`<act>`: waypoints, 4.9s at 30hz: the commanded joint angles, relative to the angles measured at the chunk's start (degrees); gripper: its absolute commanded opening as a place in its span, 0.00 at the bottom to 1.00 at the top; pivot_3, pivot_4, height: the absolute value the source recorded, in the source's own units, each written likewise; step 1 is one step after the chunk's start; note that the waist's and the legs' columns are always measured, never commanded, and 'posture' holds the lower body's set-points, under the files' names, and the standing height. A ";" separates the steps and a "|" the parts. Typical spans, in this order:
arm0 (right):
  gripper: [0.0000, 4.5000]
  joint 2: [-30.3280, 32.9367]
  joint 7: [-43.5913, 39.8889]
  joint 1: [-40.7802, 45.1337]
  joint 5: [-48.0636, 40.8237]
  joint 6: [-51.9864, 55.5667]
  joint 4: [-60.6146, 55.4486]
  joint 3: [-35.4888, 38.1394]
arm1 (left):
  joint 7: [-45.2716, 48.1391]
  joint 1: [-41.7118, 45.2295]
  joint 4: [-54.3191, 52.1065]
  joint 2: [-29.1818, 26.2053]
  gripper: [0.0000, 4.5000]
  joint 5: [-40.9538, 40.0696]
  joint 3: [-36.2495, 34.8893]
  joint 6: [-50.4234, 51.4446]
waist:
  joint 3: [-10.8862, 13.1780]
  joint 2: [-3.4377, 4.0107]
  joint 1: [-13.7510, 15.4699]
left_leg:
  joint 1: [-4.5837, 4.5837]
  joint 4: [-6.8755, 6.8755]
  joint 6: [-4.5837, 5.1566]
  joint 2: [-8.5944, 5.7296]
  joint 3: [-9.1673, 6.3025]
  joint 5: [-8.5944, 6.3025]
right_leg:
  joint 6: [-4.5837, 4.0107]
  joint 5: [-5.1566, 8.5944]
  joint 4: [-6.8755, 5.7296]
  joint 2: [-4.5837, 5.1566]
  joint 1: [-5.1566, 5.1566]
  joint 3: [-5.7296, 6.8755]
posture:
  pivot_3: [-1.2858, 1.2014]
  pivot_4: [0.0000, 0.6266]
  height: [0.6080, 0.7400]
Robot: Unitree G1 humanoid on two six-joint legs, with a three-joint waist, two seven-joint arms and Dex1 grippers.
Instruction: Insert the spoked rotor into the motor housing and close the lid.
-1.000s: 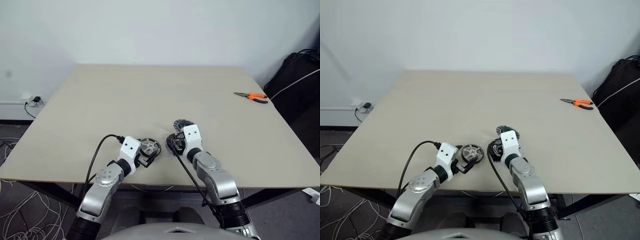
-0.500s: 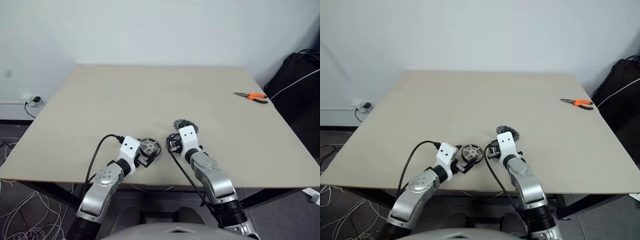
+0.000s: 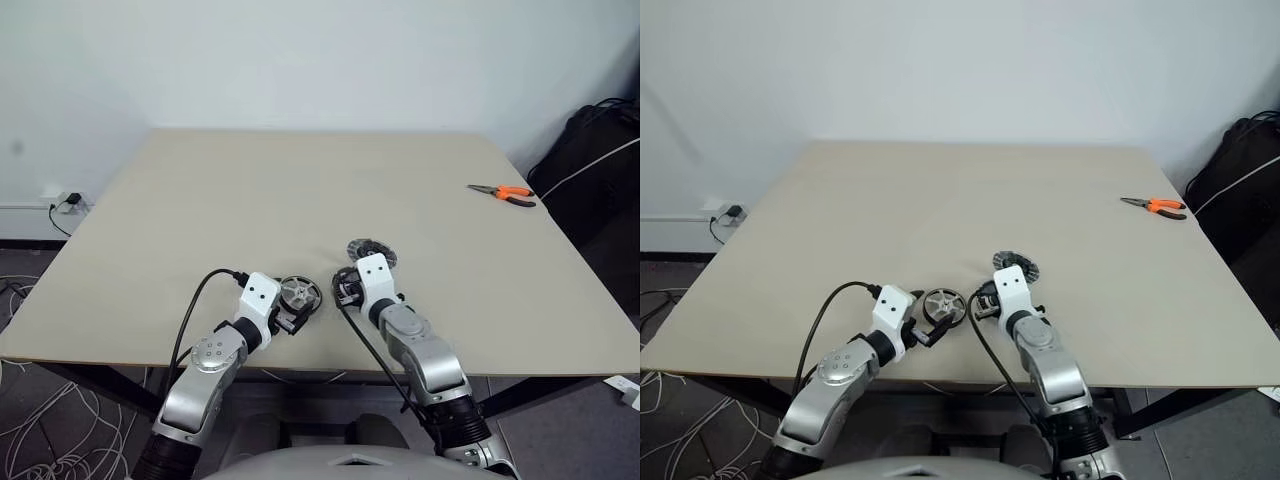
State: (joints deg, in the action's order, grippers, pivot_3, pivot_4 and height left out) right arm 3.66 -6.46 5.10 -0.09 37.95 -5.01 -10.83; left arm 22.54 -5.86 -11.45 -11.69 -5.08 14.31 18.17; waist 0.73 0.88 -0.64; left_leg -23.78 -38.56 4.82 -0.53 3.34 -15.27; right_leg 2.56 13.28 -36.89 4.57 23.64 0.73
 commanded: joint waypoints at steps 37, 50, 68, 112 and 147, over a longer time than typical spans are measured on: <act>0.01 0.60 -2.07 0.21 -0.88 -3.16 -4.99 -0.04 | -0.22 0.55 -1.36 -0.19 1.00 0.08 -0.78 -1.23 | -0.09 -0.04 0.05 | 0.04 0.00 0.00 0.00 0.00 0.00 | 0.00 0.00 0.00 -0.01 -0.04 0.00 | 0.52 0.00 1.00; 0.01 0.30 -1.67 0.04 -0.88 -5.07 1.08 1.70 | -0.42 0.21 -1.66 -0.18 1.00 0.14 -1.07 -1.24 | -0.09 -0.03 -0.01 | 0.05 0.00 0.00 -0.01 0.00 0.00 | 0.00 0.00 -0.01 -0.01 -0.04 -0.01 | 0.52 0.00 1.00; 0.01 2.17 -1.99 -5.20 -0.91 -3.55 -5.03 2.61 | 0.26 0.65 -0.24 -0.23 1.00 0.23 -0.79 -2.10 | -0.27 -0.02 0.03 | 0.06 0.00 0.00 0.00 0.00 0.00 | 0.00 0.00 -0.01 0.02 -0.06 -0.02 | 0.52 0.00 1.00; 0.01 0.14 -2.40 2.05 -1.71 -3.69 -10.22 1.74 | 0.21 0.39 -0.13 -0.31 1.00 0.03 -0.99 -2.47 | -0.32 0.02 0.09 | 0.05 0.01 0.00 0.01 -0.01 0.00 | -0.05 -0.03 0.00 -0.02 -0.01 -0.02 | 0.52 0.00 1.00; 0.01 4.22 -3.75 -4.40 0.63 -4.89 2.10 1.42 | -0.90 -0.31 -2.21 0.05 1.00 -0.16 -1.06 -1.01 | -0.39 0.02 -0.03 | 0.07 0.08 0.00 -0.03 0.04 0.00 | -0.08 -0.02 0.08 0.04 -0.03 -0.07 | 0.52 0.00 1.00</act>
State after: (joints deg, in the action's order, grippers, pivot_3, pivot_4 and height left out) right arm 7.27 -10.43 1.63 -0.10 31.40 -3.61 -9.66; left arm 21.66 -6.53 -10.55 -11.69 -5.10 13.51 17.33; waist 0.34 0.90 -0.67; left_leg -23.68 -38.47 4.82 -0.54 3.37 -15.28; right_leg 2.48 13.27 -36.83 4.59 23.60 0.66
